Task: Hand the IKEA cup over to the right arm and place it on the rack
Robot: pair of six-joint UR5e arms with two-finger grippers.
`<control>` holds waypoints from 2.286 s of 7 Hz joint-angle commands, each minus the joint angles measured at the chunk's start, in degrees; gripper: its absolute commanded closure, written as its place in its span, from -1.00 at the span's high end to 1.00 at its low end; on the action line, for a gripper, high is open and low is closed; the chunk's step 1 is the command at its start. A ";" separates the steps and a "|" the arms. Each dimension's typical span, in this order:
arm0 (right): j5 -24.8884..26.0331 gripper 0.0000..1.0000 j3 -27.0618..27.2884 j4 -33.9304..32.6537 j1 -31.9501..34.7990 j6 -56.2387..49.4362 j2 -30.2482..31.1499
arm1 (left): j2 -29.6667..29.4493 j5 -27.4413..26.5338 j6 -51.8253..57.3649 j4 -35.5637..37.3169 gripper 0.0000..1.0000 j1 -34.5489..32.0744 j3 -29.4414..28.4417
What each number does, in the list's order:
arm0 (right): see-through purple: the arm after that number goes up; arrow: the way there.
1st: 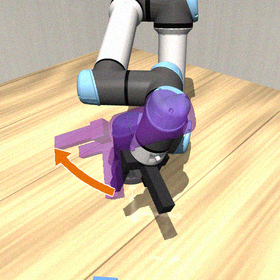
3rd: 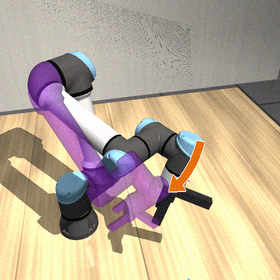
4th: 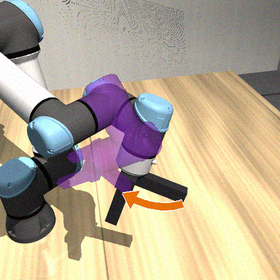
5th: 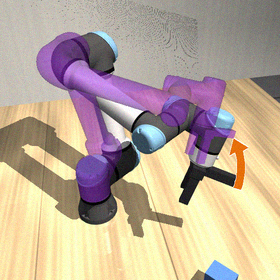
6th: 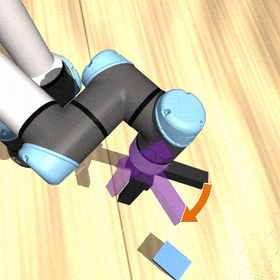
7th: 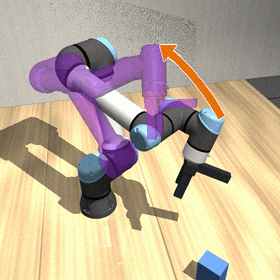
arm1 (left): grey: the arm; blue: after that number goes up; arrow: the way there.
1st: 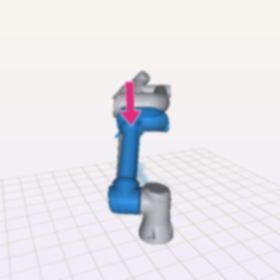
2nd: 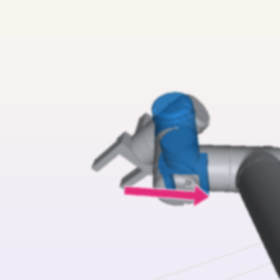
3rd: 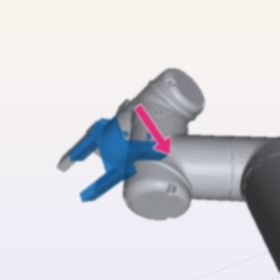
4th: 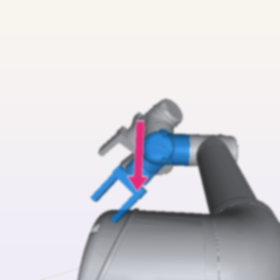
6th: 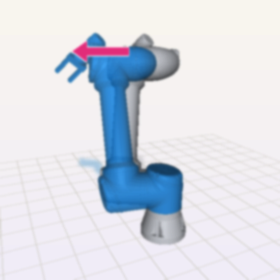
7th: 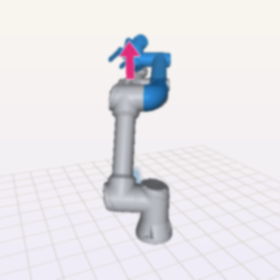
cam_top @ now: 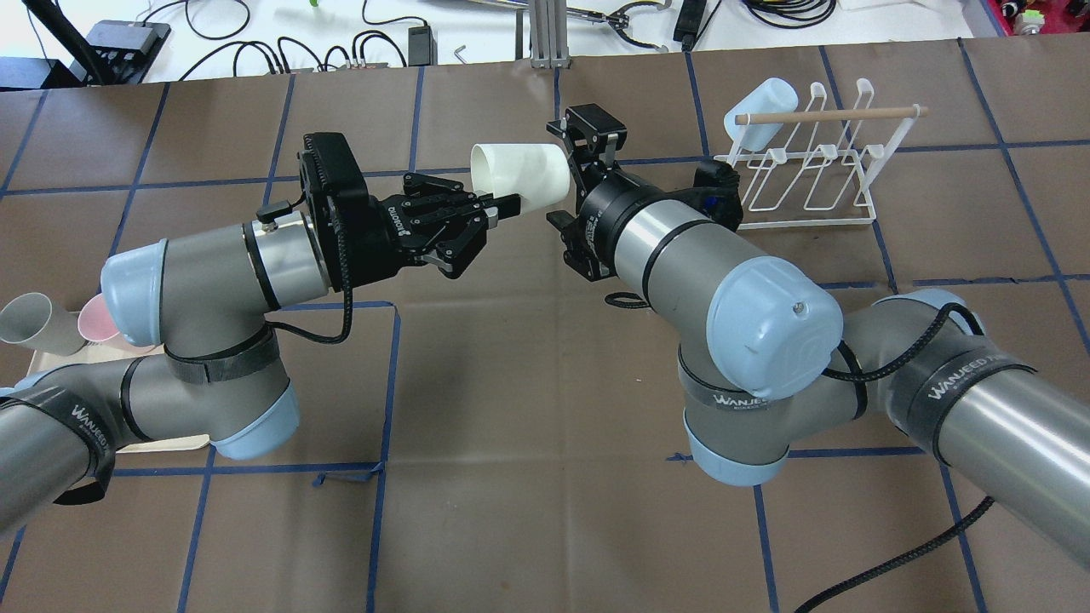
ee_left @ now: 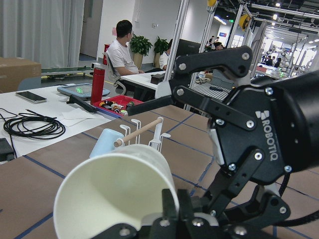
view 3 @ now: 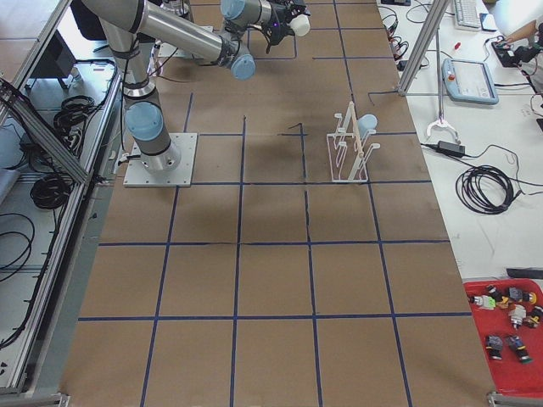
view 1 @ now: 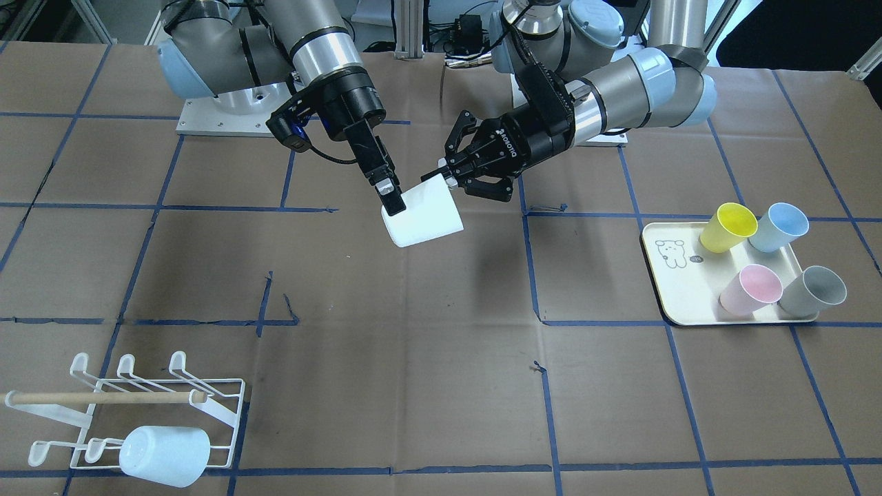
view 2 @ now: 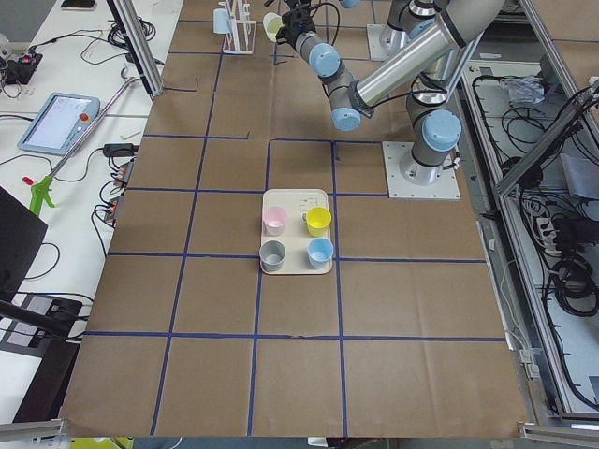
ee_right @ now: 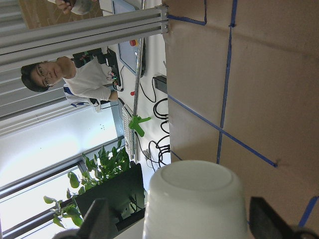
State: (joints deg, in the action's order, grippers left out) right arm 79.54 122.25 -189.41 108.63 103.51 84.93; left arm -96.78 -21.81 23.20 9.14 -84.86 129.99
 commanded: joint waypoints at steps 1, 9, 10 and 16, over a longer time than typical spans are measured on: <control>0.00 1.00 -0.08 0.18 0.09 -0.06 -0.20 | 0.10 -0.07 0.00 0.00 -0.88 -0.04 0.00; 0.09 0.70 -1.75 0.18 1.06 -0.06 -2.22 | 0.10 -0.25 -0.09 0.00 -0.88 -0.04 0.00; 0.09 0.44 -1.75 0.09 1.06 -0.15 -2.22 | 0.10 -0.25 -0.09 0.00 -0.88 -0.04 0.00; -0.09 -0.22 -1.58 0.09 1.06 -0.24 -2.14 | 0.10 -0.34 -0.18 0.00 -0.54 -0.04 -0.26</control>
State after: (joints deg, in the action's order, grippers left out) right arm 79.48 120.62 -189.34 109.68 103.28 82.82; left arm -96.70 -22.12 23.10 9.14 -84.91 129.81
